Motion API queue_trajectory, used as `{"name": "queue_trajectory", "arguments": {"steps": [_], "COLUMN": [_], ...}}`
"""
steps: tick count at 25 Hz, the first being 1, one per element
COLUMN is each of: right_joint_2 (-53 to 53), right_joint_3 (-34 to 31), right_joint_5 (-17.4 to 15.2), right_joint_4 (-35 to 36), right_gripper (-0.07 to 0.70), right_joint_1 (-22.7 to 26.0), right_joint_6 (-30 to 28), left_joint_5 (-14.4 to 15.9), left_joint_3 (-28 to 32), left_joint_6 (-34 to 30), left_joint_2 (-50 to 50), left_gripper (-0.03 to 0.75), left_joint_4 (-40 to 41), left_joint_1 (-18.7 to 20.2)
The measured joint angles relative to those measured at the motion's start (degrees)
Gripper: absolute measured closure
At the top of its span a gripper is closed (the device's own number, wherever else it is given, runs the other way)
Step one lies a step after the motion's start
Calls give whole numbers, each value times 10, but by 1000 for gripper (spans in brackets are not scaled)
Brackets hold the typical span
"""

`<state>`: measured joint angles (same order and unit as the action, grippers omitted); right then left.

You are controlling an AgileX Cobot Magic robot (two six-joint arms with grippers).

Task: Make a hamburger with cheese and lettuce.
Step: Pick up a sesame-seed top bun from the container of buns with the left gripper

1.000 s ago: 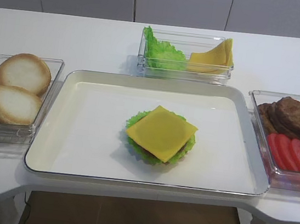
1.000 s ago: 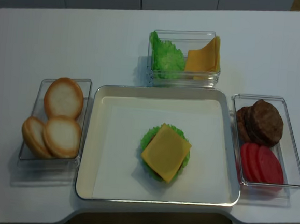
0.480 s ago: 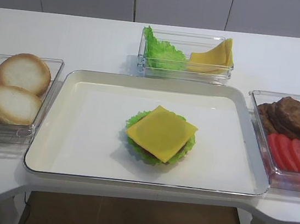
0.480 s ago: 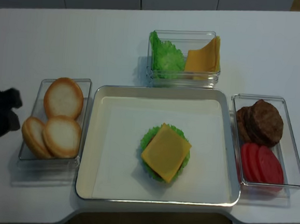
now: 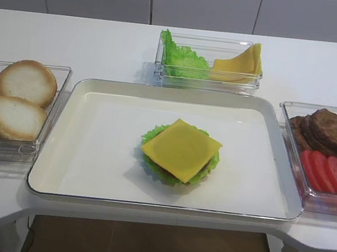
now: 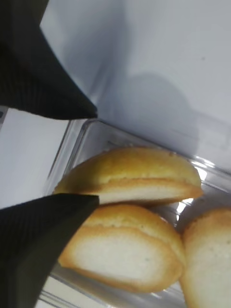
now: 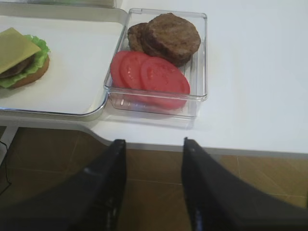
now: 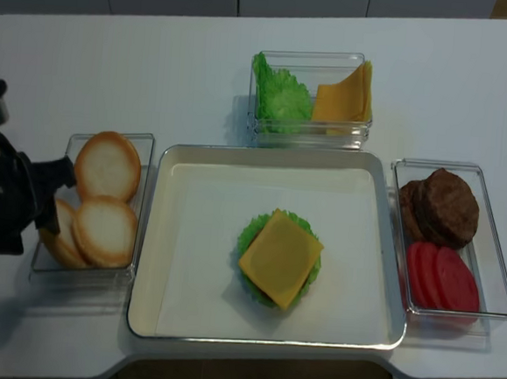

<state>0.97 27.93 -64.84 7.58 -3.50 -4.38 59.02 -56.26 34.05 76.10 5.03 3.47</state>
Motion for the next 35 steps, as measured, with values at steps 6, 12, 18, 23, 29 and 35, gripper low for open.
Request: {"name": "queue_trajectory", "arguments": {"steps": [6,12,18,23,29,35], "right_joint_2": [0,0,0,0,0,0], "right_joint_3": [0,0,0,0,0,0], "right_joint_5": [0,0,0,0,0,0], "right_joint_4": [0,0,0,0,0,0], "right_gripper": [341,341,341,349,378,390], "right_joint_1": [0,0,0,0,0,0], "right_joint_6": [0,0,0,0,0,0], "left_joint_5": [-13,-35,-53,-53,-54,-63], "left_joint_3": [-1,-1,-1,-1,-1,-1], "left_joint_6": [0,-9,-9,-9,-9,-9], "left_joint_2": [24,31,31,31,31,31], "left_gripper": [342,342,343,350,350,351], "left_joint_4": [5,6,6,7,29,33], "left_joint_1": [0,0,0,0,0,0]}}
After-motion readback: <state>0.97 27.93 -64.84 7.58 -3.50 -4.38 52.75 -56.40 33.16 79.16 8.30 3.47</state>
